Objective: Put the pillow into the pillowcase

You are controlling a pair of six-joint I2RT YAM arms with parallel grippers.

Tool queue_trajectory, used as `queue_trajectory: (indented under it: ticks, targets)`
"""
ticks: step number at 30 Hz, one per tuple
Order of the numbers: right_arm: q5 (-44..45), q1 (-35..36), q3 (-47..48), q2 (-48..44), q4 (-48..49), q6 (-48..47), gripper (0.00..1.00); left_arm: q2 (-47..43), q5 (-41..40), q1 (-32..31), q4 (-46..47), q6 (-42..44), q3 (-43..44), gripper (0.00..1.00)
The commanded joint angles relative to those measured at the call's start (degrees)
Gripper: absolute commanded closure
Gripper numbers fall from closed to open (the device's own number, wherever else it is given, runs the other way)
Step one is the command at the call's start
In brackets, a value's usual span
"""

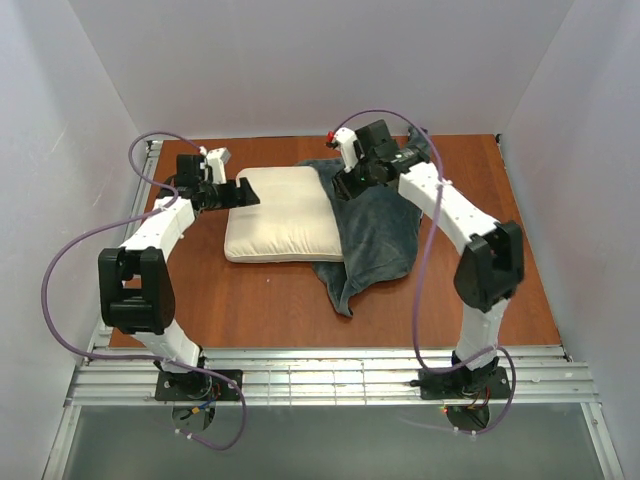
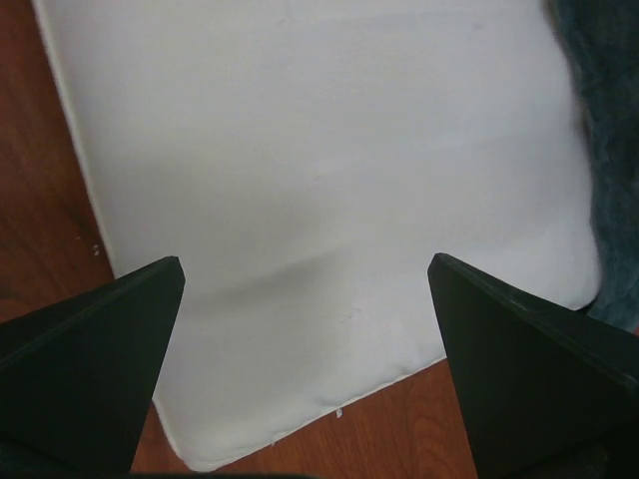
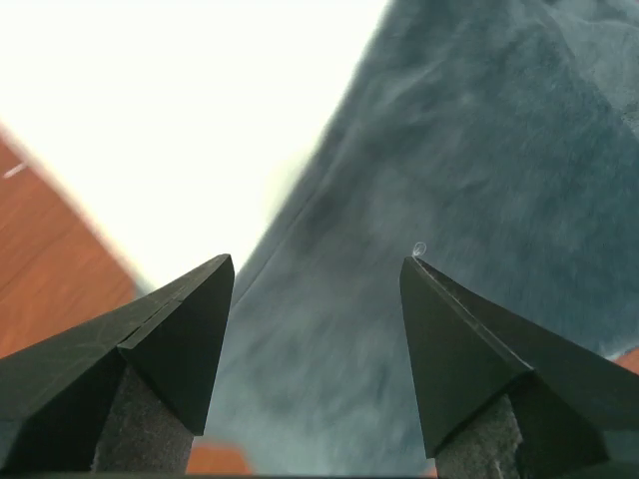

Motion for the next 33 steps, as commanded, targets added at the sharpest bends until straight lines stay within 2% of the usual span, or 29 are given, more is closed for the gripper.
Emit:
queue_trajectory:
  ticks: [1, 3, 4, 5, 6, 8, 9, 11, 12, 13, 14, 16, 17, 20, 25, 29, 31, 33]
  targets:
    - [8.42, 0.0, 6.16, 11.21, -2.59, 3.69, 0.36, -1.86, 3.95, 2.5, 0.41, -4.69, -0.47, 0.05]
    - [7.89, 0.18, 10.3, 15.51, -3.65, 4.4, 0.36, -3.09, 6.15, 2.32, 1.46, -1.09, -1.26, 0.04]
    - [8.76, 0.7, 12.14, 17.8, -4.26, 4.57, 0.36, -4.92, 6.42, 0.84, 2.25, 4.4, -2.31, 0.04]
    - [8.77, 0.97, 12.16, 17.82, -4.26, 4.49, 0.35, -6.16, 6.16, -0.22, 2.26, 4.46, -3.36, 0.03]
    - [9.03, 1.23, 13.2, 19.39, -4.96, 4.58, 0.36, -7.3, 5.03, -1.45, 3.3, 12.64, -4.33, 0.03]
    - [9.04, 1.85, 12.95, 20.37, -4.97, 4.75, 0.35, -11.87, 3.87, -5.14, 4.88, 23.04, -8.89, 0.02]
    - [9.12, 1.93, 12.25, 20.55, -4.88, 4.75, 0.36, -13.71, 3.87, -6.11, 5.59, 33.36, -10.74, 0.02]
    - [9.04, 2.11, 11.54, 21.25, -4.79, 4.4, 0.42, -18.2, 3.36, -9.44, 7.34, 44.31, -18.0, 0.02]
    - [8.95, 2.2, 11.71, 21.77, -4.7, 4.4, 0.7, -19.34, 2.65, -10.59, 8.4, 54.63, -20.92, 0.02]
    - [8.86, 2.11, 11.89, 22.13, -4.79, 4.31, 0.87, -20.4, 2.04, -12.17, 10.24, 58.65, -23.74, 0.02]
    - [7.55, 2.11, 11.98, 22.48, -4.62, 4.14, 0.98, -22.24, 0.29, -12.88, 15.74, 62.95, -29.51, 0.02]
    - [4.57, 2.11, 13.38, 22.57, -4.62, 4.05, 0.99, -22.52, -2.09, -14.98, 22.27, 70.33, -33.77, 0.02]
    - [2.29, 2.2, 13.73, 22.31, -4.53, 4.05, 0.99, -21.47, -2.8, -15.52, 26.82, 71.68, -35.78, 0.02]
    - [-0.89, 2.11, 14.01, 20.91, -3.92, 4.05, 0.99, -19.97, -0.53, -15.7, 29.49, 75.29, -36.24, 0.02]
    - [-5.46, 2.11, 11.46, 18.27, -2.16, 3.88, 0.99, -15.67, -4.55, -18.15, 41.26, 79.42, -40.81, 0.02]
    - [-9.24, 2.2, 10.66, 17.56, -1.63, 3.61, 0.99, -10.49, -8.25, -19.91, 56.0, 90.64, -47.48, 0.02]
    - [-10.38, 2.2, 10.84, 17.47, -1.54, 3.61, 0.99, -6.02, -10.26, -20.35, 58.59, 91.99, -47.67, 0.02]
    - [-11.53, 2.2, 10.93, 17.04, -1.45, 3.35, 0.99, -2.5, -11.76, -20.44, 58.42, 91.04, -46.27, 0.08]
